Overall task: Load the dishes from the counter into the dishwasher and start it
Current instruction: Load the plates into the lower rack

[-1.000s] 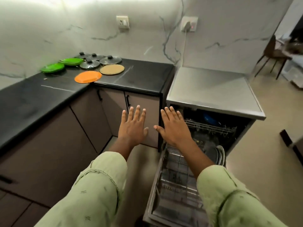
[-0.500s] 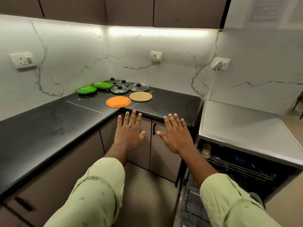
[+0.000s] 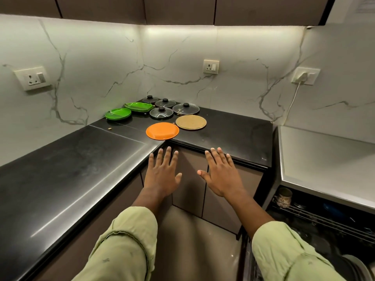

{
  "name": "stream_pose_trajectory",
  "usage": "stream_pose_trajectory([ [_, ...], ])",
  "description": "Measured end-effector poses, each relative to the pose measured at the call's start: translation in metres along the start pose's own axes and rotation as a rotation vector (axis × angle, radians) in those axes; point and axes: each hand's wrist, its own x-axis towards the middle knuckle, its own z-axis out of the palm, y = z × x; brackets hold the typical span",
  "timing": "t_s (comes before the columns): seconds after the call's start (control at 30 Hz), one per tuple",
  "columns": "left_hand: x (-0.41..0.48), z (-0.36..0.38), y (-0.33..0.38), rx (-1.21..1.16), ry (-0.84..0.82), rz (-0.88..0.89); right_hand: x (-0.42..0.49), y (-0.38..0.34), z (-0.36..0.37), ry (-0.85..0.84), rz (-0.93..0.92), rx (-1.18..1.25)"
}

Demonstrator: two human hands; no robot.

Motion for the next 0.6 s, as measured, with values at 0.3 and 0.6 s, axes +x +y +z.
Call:
stream_pose_trajectory([
  [0.3,0.079,0.023,-0.028,0.049,-0.072,-0.012,0.091,0.011,0.038,-0.019,-0.008,0.048],
  [0.6,0.195,0.047,-0.013,0.064,-0.178,0.024,0.194,0.070,0.074,-0.043,0.001,0.087],
])
